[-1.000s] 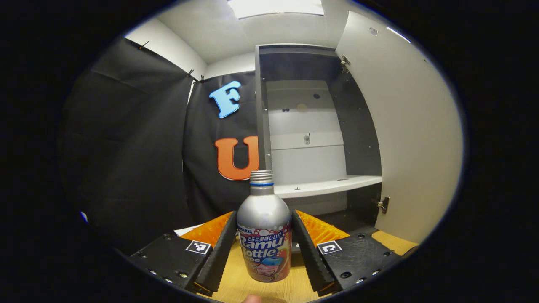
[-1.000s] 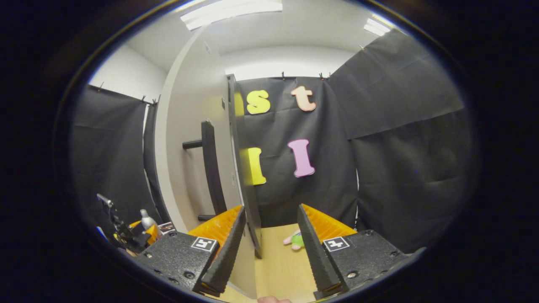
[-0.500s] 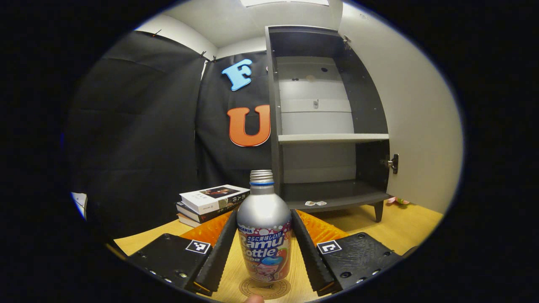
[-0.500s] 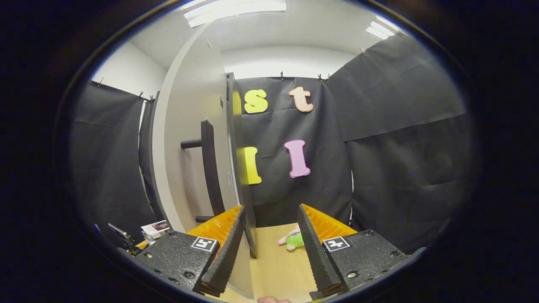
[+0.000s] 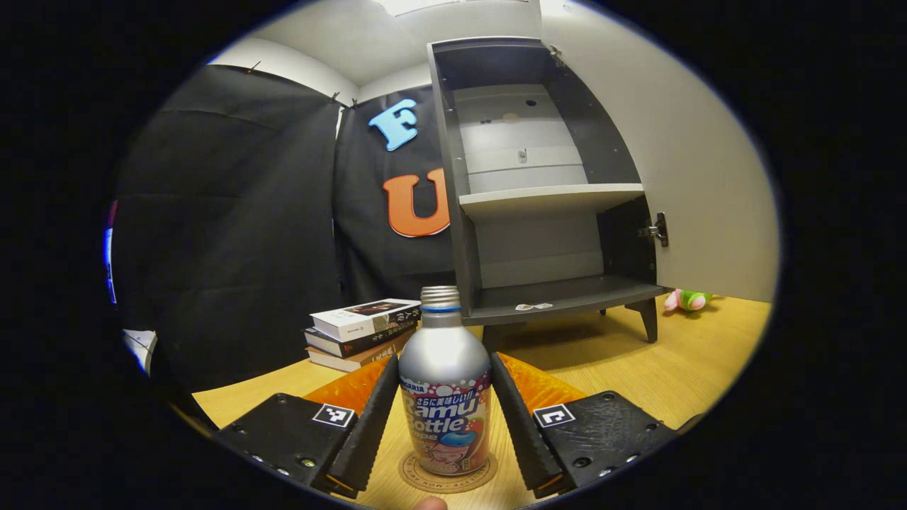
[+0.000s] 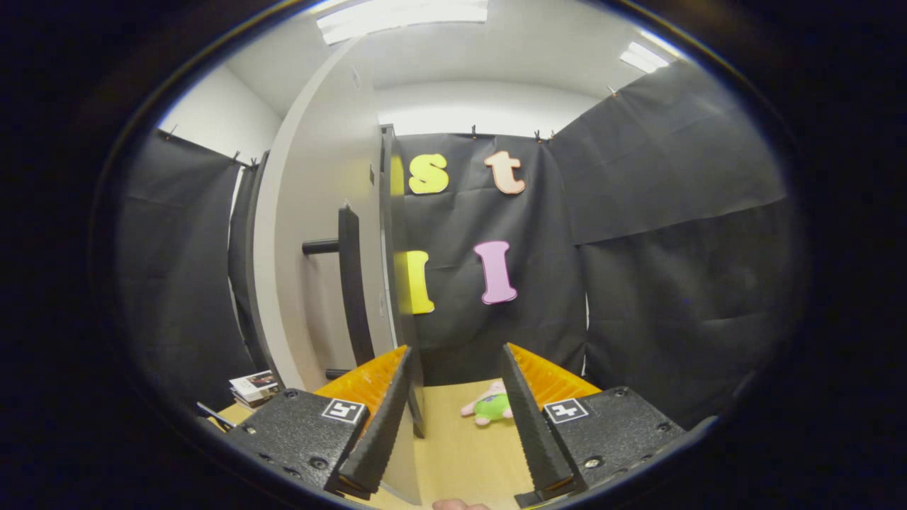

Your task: Open the cabinet door with the right hand, grasp the bottle in the cabinet with the left hand and place it on the coaster, then close the cabinet door with the right hand.

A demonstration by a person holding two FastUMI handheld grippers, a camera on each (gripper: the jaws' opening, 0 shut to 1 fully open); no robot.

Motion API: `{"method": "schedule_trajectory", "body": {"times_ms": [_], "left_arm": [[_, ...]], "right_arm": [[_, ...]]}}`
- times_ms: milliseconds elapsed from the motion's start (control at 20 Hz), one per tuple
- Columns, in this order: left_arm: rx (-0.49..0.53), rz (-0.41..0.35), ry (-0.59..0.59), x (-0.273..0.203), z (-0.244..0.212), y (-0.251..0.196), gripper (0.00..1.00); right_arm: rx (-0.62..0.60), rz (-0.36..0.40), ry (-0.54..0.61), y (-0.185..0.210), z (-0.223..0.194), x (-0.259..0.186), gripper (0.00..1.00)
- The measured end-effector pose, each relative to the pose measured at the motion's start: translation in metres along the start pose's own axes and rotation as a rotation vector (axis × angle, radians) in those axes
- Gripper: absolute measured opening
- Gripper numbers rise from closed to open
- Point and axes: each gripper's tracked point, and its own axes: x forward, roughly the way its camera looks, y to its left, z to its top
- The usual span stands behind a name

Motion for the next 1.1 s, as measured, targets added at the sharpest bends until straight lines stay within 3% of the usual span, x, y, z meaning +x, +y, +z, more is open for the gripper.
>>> {"method": "schedule_trajectory", "body": {"times_ms": [200,400,450,500,550,800,950,1100], "left_arm": [[-0.043,0.024,0.015,-0.004,-0.007,0.008,0.77],[-0.053,-0.001,0.024,-0.008,-0.011,0.001,0.78],[-0.060,-0.007,0.039,-0.009,-0.016,0.000,0.89],[-0.059,-0.008,0.049,-0.010,-0.018,-0.001,0.90],[-0.060,-0.004,0.054,-0.011,-0.018,0.000,0.81],[-0.055,-0.009,0.040,-0.014,-0.008,0.001,0.92],[-0.046,0.019,0.016,-0.021,0.013,0.015,0.93],[-0.064,0.056,-0.090,-0.037,0.080,0.037,0.96]], "right_arm": [[-0.018,-0.007,-0.001,0.000,0.002,-0.001,0.78],[-0.030,-0.011,-0.005,-0.002,0.004,0.000,0.78],[-0.029,-0.011,-0.006,-0.002,0.002,-0.001,0.78],[-0.030,-0.011,-0.005,-0.002,0.003,0.000,0.78],[-0.034,-0.010,-0.007,-0.002,0.004,0.000,0.78],[-0.052,-0.013,-0.012,-0.002,0.005,0.001,0.77],[-0.038,-0.005,-0.017,-0.003,0.004,0.002,0.77],[-0.050,-0.005,-0.016,-0.004,0.008,0.006,0.77]]}}
